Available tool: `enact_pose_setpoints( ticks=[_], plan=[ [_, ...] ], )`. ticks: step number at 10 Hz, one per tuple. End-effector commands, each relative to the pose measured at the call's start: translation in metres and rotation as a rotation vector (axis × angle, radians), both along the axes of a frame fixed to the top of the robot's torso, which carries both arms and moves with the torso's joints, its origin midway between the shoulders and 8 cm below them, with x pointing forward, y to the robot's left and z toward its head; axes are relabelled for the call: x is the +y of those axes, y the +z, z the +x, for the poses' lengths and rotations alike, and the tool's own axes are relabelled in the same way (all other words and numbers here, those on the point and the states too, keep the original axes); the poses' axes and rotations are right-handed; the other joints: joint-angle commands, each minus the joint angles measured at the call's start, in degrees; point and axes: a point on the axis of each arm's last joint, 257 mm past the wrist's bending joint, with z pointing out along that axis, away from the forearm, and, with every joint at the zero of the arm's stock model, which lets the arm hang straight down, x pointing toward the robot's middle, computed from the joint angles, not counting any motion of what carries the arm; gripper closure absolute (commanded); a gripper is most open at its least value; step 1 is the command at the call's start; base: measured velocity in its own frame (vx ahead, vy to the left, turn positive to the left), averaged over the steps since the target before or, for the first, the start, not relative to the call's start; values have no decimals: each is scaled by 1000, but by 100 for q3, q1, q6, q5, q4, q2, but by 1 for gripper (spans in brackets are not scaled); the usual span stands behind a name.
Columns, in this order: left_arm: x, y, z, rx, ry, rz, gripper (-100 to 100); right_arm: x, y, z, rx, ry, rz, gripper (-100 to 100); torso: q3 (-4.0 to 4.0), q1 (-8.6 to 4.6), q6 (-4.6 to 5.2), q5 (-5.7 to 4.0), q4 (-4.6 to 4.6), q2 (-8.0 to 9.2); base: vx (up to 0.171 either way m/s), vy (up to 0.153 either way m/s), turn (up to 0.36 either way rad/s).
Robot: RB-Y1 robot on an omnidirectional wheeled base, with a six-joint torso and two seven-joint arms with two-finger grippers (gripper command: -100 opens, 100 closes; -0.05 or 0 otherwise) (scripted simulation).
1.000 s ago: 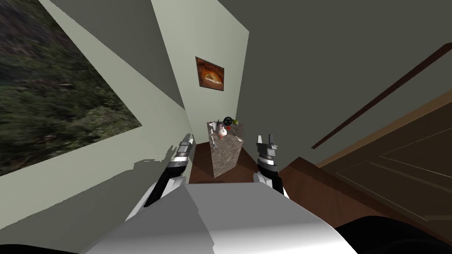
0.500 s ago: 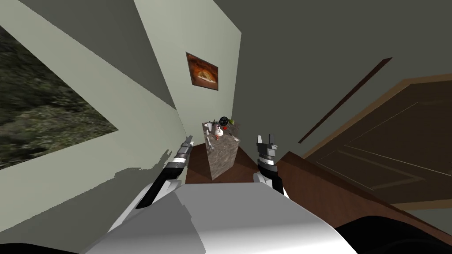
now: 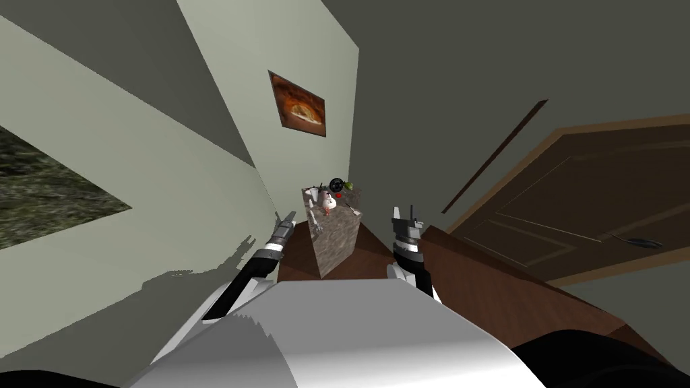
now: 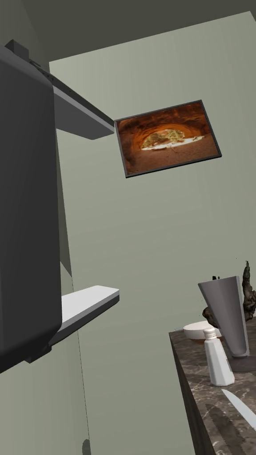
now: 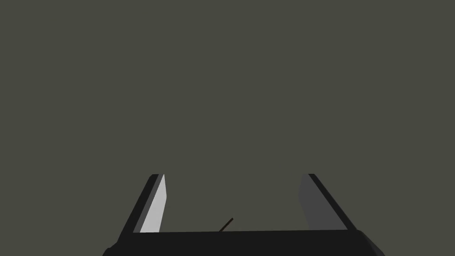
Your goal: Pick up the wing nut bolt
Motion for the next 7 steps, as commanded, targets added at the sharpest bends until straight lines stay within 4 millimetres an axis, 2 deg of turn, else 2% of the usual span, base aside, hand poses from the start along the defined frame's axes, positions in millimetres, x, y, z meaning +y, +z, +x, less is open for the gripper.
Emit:
enact_pose_setpoints(
  ticks=[1,2,5,7],
  plan=[
    [2,-10,-1,50,0,3,-100,0,0,0,0,0,0,0,0,0,0,0,0,0,21,6,-172],
    [3,-18,-3,85,-1,6,-100,0,0,0,0,0,0,0,1,0,3,0,0,1,31,8,-270],
    [5,-29,-5,137,1,9,-100,0,0,0,0,0,0,0,1,0,1,0,0,1,18,8,-102],
    [7,-44,-10,208,-1,20,-100,0,0,0,0,0,0,0,2,-1,2,0,1,2,21,9,-251]
  ],
)
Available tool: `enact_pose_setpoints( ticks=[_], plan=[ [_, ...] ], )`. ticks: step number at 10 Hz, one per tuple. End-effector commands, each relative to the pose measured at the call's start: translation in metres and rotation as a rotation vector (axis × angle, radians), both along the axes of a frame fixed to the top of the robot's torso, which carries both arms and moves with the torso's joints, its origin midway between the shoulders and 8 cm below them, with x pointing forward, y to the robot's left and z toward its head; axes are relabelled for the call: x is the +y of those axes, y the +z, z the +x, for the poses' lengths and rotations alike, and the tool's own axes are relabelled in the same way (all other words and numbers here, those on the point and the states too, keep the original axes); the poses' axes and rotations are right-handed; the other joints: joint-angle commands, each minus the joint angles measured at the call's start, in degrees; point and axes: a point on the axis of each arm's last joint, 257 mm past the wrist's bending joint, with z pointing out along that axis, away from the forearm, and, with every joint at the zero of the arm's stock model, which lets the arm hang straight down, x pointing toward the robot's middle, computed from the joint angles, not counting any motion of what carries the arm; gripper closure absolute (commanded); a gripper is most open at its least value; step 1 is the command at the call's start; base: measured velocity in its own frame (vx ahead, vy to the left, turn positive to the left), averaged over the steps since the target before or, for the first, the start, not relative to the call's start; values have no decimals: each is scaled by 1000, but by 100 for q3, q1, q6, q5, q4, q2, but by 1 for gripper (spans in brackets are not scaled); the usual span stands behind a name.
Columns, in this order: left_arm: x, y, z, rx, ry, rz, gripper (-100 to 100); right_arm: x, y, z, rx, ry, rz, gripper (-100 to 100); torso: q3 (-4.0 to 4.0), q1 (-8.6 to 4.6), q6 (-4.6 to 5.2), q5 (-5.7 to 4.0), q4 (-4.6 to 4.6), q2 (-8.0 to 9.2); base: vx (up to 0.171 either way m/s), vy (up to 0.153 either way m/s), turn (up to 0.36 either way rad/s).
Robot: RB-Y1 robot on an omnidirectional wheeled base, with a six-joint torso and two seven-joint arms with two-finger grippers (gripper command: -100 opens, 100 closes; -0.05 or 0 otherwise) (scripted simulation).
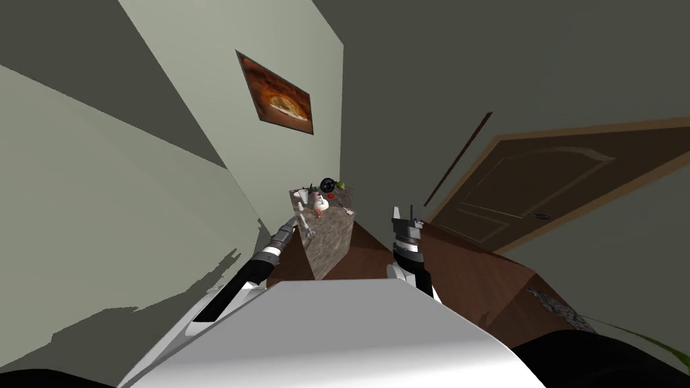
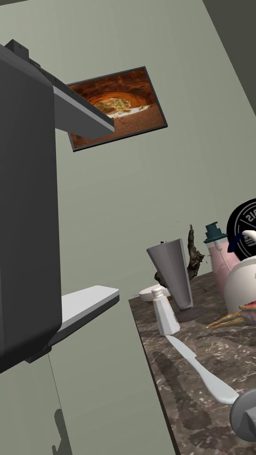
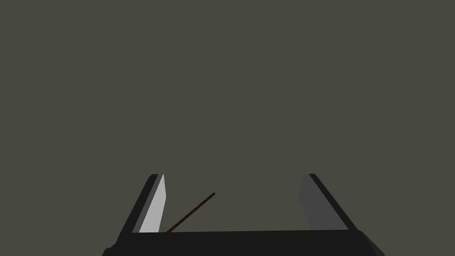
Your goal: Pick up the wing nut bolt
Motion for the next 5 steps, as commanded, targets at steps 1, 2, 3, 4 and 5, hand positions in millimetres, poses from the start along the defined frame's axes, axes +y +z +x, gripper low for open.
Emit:
enact_pose_setpoints(
  ticks=[1,2,3,4,5],
  plan=[
    [2,-8,-1,37,4,3,-100,0,0,0,0,0,0,0,0,0,0,0,0,0,19,17,-72],
    [4,-16,-4,74,3,10,-100,0,0,0,0,0,0,0,0,1,-5,1,0,1,21,9,-135],
    [6,-23,-7,111,3,19,-100,0,0,0,0,0,0,0,0,0,-2,0,0,0,24,19,-302],
    [7,-26,-8,124,6,19,-100,0,0,0,0,0,0,0,0,2,0,1,0,-1,16,22,-92],
    [9,-35,-11,166,8,30,-100,0,0,0,0,0,0,0,0,3,-5,1,0,1,16,13,-145]
  ],
)
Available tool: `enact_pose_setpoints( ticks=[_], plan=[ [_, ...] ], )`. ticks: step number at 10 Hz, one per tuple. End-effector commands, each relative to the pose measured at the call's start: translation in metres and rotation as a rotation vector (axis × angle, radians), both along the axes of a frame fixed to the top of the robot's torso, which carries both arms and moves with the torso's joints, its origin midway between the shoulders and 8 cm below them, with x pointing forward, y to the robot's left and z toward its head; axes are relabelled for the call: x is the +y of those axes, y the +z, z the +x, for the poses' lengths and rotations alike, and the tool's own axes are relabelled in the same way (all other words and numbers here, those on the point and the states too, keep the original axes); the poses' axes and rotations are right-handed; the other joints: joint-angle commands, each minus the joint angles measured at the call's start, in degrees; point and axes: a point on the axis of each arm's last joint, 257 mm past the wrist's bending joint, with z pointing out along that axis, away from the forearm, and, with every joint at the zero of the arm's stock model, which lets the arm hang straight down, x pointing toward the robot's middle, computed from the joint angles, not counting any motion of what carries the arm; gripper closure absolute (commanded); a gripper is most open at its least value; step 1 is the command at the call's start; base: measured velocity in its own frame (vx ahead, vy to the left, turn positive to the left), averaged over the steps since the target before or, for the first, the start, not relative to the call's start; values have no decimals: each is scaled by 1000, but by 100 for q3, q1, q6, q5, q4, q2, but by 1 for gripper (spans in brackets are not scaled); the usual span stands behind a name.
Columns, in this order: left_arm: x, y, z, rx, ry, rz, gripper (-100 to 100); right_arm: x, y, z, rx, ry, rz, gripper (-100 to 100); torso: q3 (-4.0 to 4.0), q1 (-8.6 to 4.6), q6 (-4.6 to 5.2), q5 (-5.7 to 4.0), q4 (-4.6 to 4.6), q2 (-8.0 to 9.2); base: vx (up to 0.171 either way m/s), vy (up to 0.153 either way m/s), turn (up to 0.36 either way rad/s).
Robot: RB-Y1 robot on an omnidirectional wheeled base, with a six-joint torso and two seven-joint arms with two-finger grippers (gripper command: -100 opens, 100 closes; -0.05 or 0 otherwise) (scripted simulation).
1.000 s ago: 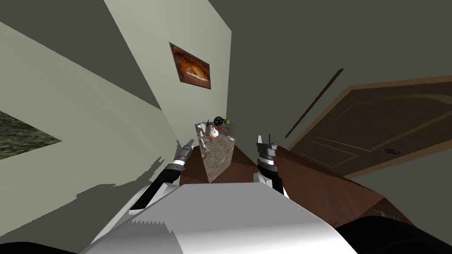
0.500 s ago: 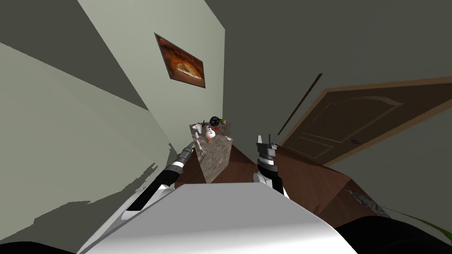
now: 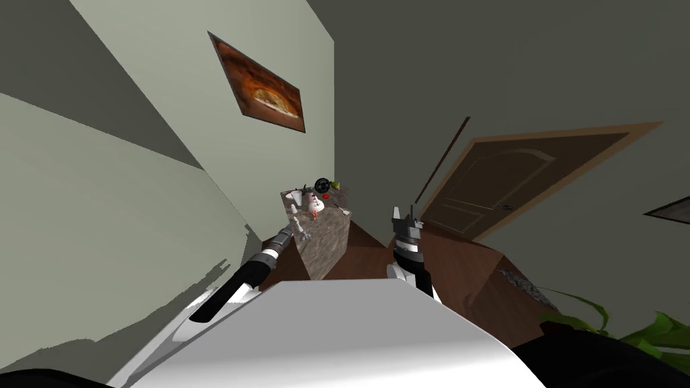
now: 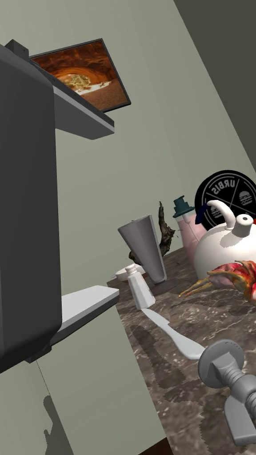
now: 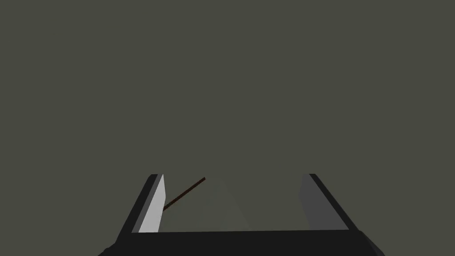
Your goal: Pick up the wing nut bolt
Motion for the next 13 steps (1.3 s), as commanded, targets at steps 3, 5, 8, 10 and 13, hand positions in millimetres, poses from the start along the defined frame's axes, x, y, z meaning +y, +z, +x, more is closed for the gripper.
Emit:
enact_pose_setpoints(
  ticks=[3,5,8,10,13],
  plan=[
    [8,-23,-11,112,8,31,-100,0,0,0,0,0,0,0,0,2,-3,1,0,0,15,21,-175],
    [12,-31,-16,154,11,46,-100,0,0,0,0,0,0,0,1,5,-1,1,0,1,10,29,-167],
    [22,-44,-25,233,18,81,-100,0,0,0,0,0,0,0,2,1,-3,1,1,3,6,21,-162],
    [28,-52,-30,275,25,100,-100,0,0,0,0,0,0,0,1,5,-1,1,0,1,8,29,-150],
    [44,-67,-44,378,38,158,-100,0,0,0,0,0,0,0,2,3,-3,1,1,4,-3,24,-210]
  ],
)
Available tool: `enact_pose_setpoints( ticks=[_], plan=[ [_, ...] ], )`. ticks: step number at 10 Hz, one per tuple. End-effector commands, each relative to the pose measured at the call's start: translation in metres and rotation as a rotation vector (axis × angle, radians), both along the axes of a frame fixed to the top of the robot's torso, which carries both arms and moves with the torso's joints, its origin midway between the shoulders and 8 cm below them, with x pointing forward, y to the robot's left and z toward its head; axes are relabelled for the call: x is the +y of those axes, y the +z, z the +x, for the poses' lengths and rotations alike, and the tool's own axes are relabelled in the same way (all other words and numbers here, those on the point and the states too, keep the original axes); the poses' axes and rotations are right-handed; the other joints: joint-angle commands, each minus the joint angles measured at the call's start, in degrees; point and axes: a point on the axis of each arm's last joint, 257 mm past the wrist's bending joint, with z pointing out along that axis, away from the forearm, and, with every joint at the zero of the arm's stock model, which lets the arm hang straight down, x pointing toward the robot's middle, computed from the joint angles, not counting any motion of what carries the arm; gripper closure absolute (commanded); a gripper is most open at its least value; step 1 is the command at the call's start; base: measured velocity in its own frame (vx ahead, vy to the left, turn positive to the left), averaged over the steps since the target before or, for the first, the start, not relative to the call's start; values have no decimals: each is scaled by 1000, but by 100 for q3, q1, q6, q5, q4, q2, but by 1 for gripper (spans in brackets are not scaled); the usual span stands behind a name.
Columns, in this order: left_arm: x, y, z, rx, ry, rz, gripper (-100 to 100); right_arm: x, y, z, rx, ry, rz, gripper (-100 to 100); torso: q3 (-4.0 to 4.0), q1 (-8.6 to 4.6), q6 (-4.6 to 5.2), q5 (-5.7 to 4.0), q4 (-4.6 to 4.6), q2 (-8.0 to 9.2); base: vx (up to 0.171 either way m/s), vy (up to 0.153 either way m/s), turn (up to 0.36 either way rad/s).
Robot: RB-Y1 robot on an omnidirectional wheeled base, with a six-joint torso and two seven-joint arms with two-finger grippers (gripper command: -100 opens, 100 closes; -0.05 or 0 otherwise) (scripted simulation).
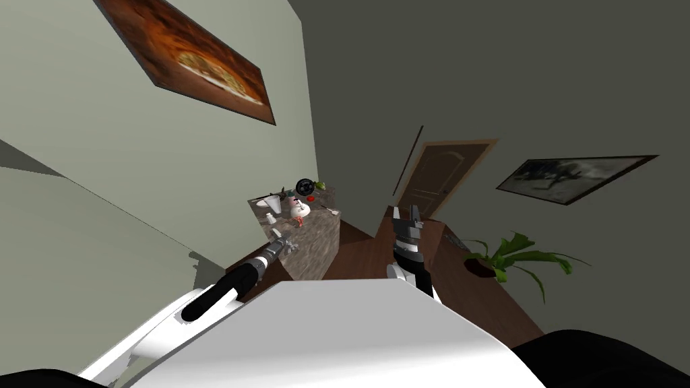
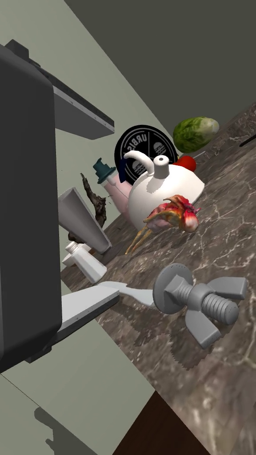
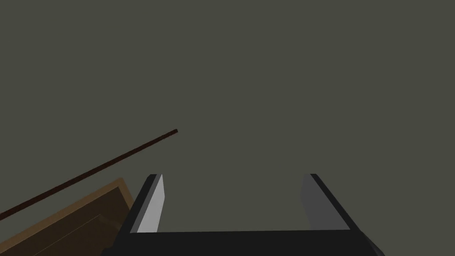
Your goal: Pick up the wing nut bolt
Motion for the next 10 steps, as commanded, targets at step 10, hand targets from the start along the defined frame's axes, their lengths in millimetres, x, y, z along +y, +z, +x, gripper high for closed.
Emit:
enact_pose_setpoints(
  ticks=[10],
  plan=[
    [43,-42,-48,270,53,127,-100,0,0,0,0,0,0,0,-6,-7,-3,-1,-2,-10,5,19,-140]
  ],
)
